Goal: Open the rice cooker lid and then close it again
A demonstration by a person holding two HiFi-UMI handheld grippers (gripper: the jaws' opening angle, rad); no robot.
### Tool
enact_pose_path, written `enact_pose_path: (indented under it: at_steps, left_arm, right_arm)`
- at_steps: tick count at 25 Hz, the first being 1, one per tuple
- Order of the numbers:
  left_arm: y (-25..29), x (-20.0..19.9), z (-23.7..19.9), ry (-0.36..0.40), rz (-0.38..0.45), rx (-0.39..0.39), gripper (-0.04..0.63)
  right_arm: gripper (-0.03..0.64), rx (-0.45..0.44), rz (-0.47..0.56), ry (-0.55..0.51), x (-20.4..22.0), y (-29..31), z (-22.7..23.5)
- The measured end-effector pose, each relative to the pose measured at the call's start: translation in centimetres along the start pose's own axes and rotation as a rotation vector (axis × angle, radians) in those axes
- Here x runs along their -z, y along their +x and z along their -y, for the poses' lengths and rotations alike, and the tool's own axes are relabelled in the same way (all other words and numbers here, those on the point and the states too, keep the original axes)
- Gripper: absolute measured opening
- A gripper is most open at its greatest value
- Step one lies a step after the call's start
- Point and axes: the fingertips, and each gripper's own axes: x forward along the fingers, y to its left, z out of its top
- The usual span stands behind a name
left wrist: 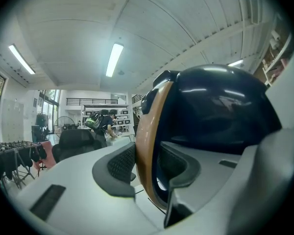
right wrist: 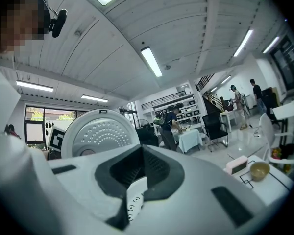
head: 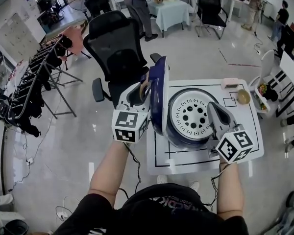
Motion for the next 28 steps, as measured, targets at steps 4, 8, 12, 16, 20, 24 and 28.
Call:
enact_pose_path:
  at_steps: [4, 8, 12, 16, 20, 24, 28]
  left_arm:
    - [0.1, 0.1, 0.1, 0.030, -0.002, -0.010, 0.114]
    - [0.3, -0.5, 0.5, 0.057, -0.009, -0.008, 0.117]
    - [0.7, -0.9, 1.8, 0.108, -0.028, -0.004, 0.117]
    - [1.3, -1.4, 3.3, 0.177, -0.052, -0.005, 0.117]
    - [1.9, -2.0, 5.1, 0.242, -0.077, -0.001, 0.121]
    - [2.6, -2.0, 7.2, 0.328, -0.114, 0.008, 0.123]
    - [3.2, -2.1, 9.0, 0.412, -0.145, 0.006, 0.124]
  right_arm:
    - [0.002, 0.009, 0.001, -0.004, 0.1, -0.2, -0.1]
    - [0.002, 0.018, 0.004, -0.014, -0.4, -0.6, -0.2]
    - [0.002, 0.028, 0.013, -0.015, -0.6, -1.6, 0.3]
    - [0.002, 0.031, 0.025, -0.010, -1.1, -2.9, 1.4]
    - [0.002, 0.016, 0.024, -0.015, -1.8, -3.6, 2.2]
    - [0.002, -0.009, 0.038, -0.023, -3.0, -3.9, 3.1]
    - [0.002, -0.040, 0.043, -0.035, -4.0, -4.1, 4.1]
